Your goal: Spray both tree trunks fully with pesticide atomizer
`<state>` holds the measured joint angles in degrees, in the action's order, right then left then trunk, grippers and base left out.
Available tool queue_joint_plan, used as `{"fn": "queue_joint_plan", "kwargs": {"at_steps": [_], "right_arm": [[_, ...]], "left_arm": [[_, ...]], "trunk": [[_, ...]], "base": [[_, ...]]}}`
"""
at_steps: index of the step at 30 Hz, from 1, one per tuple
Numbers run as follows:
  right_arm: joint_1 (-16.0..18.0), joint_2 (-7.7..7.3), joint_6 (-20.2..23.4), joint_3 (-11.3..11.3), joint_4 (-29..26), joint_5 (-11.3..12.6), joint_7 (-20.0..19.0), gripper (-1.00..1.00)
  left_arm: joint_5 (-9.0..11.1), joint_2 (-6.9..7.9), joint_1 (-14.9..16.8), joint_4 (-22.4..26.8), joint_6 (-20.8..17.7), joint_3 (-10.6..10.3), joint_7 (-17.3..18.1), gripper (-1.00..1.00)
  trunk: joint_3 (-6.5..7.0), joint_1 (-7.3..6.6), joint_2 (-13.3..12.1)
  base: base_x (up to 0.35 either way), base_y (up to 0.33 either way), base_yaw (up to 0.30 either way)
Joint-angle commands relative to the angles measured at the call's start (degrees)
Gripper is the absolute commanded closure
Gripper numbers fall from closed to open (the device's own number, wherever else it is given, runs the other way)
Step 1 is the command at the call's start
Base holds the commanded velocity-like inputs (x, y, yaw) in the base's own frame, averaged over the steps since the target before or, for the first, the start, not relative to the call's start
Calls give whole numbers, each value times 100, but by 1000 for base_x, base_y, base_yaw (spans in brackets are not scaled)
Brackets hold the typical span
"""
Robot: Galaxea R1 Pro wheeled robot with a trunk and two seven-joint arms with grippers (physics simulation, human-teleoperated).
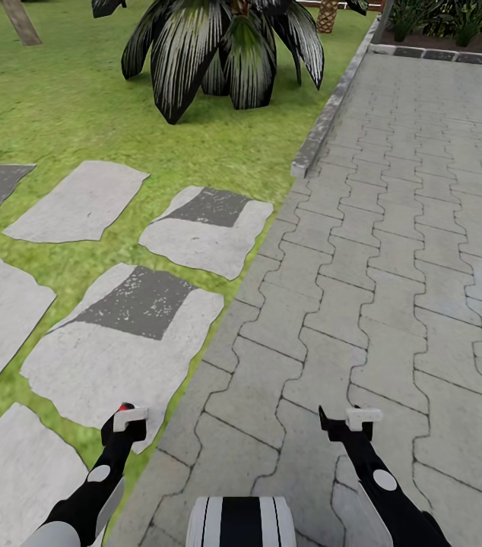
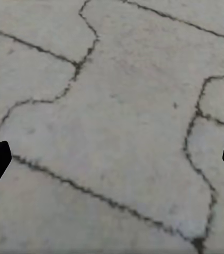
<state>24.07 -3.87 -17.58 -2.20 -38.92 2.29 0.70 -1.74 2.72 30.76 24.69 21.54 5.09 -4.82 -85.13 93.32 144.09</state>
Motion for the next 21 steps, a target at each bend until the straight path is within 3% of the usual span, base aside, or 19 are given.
{"fn": "queue_joint_plan", "kwargs": {"at_steps": [1, 16, 21], "right_arm": [[1, 0, 0, 0, -1, 0, 0, -100], [1, 1, 0, 0, 7, 0, 0, -100], [1, 0, 0, 0, 0, 0, 0, -100]], "left_arm": [[-5, 0, 0, 1, 1, 0, -2, 100], [-2, 0, 0, 9, 8, 0, 13, 100], [-2, 0, 2, 9, 7, 0, 43, 100]], "trunk": [[0, 0, 0], [0, 0, 0], [111, -13, -7]], "base": [[0, 0, 0], [0, 0, 0], [0, 0, 0]]}}
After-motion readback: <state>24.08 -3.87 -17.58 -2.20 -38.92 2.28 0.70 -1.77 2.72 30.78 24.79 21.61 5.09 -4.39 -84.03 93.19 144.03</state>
